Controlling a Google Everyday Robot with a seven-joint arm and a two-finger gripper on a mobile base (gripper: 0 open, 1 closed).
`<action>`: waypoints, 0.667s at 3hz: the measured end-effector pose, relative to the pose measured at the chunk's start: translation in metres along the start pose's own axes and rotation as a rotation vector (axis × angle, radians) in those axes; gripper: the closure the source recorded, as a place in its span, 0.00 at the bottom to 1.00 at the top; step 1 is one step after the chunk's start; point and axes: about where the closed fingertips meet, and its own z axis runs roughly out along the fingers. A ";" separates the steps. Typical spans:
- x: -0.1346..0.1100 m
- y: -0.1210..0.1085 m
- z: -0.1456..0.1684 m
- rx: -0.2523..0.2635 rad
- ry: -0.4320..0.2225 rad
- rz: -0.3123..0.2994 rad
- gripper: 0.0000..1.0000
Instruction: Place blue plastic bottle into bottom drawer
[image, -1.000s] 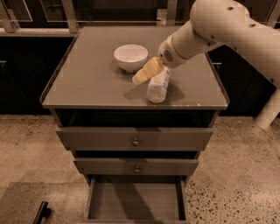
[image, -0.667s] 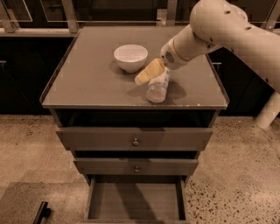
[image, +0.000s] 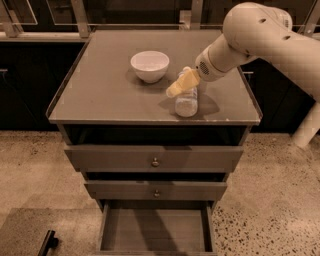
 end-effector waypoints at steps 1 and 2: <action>0.016 -0.012 0.001 0.027 0.042 0.025 0.00; 0.014 -0.012 -0.001 0.027 0.042 0.025 0.00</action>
Offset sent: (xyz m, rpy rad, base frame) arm -0.0016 -0.0191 -0.0129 -0.0328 0.0256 -0.0381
